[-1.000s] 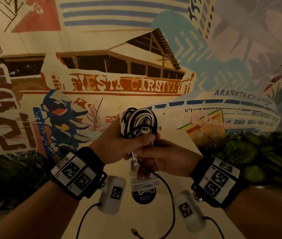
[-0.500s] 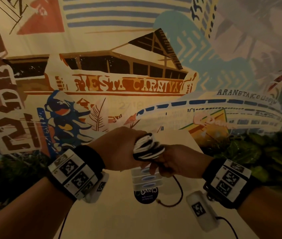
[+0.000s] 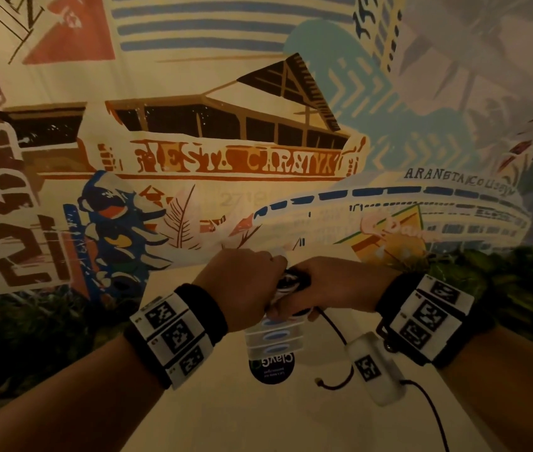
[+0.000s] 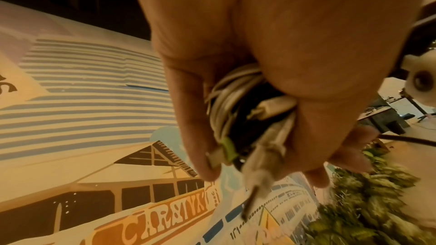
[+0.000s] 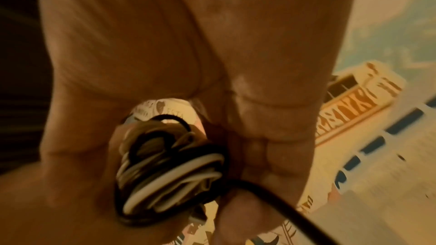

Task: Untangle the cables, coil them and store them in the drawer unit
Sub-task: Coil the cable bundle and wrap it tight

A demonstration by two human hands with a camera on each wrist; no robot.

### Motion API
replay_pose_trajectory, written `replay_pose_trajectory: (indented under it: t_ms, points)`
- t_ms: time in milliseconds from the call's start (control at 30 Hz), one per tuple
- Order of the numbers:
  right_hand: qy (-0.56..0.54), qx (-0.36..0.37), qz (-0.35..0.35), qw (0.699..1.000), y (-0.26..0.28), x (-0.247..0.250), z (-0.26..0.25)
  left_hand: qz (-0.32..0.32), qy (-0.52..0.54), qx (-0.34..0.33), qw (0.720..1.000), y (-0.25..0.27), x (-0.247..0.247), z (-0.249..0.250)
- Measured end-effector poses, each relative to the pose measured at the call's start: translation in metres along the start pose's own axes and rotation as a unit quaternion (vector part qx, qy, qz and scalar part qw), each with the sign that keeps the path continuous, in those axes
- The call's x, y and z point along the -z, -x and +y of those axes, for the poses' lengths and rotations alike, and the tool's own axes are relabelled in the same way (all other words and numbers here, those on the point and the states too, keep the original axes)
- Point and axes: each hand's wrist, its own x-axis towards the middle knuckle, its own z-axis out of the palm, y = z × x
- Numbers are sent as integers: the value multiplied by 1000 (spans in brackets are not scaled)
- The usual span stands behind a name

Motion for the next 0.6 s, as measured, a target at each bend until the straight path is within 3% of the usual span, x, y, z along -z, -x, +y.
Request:
replay_pose_trajectory:
  t_ms: [100, 200, 433, 600]
  points:
    - [138, 18, 47, 989, -4, -10, -4, -10, -8, 11, 1000, -2, 3, 6]
    - [183, 24, 91, 979, -6, -19, -6, -14, -14, 20, 1000, -1, 4, 10]
    - [138, 77, 208, 965, -6, -34, 1, -32, -23, 38, 998, 1, 11, 8]
    - [192, 102, 211, 953, -9, -40, 0, -60, -20, 48, 997, 3, 17, 12]
